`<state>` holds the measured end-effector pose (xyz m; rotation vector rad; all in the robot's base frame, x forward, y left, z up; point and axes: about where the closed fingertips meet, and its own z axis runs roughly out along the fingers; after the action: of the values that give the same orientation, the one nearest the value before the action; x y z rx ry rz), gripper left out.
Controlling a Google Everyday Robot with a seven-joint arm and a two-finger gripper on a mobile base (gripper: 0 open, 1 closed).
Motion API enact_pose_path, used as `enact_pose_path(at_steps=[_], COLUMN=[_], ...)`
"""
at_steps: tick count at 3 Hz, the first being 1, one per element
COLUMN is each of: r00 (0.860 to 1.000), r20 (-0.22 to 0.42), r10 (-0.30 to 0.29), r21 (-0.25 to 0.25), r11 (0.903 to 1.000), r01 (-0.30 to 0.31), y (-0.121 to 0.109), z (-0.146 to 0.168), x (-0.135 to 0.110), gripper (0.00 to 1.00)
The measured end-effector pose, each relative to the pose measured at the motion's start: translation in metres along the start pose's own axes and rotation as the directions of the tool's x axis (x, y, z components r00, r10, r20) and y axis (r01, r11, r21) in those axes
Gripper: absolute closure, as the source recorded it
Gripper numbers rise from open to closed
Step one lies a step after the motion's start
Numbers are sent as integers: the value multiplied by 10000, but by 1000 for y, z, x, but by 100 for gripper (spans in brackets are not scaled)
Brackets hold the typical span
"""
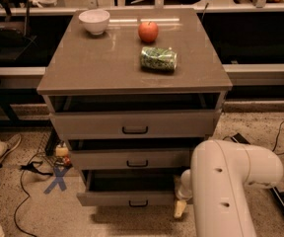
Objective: Open bottom drawer
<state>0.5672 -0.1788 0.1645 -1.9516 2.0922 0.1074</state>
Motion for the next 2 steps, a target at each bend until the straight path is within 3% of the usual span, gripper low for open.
enact_pose_path(at_steps=[1, 2], r00=[9975, 9939], r20=[-463, -683], r10=[-538, -868], r21=[-492, -769], r11=[9975, 9937], r01=[515, 815], y=[16, 34], z=[4, 2], x=[-1, -1], gripper=[0, 18])
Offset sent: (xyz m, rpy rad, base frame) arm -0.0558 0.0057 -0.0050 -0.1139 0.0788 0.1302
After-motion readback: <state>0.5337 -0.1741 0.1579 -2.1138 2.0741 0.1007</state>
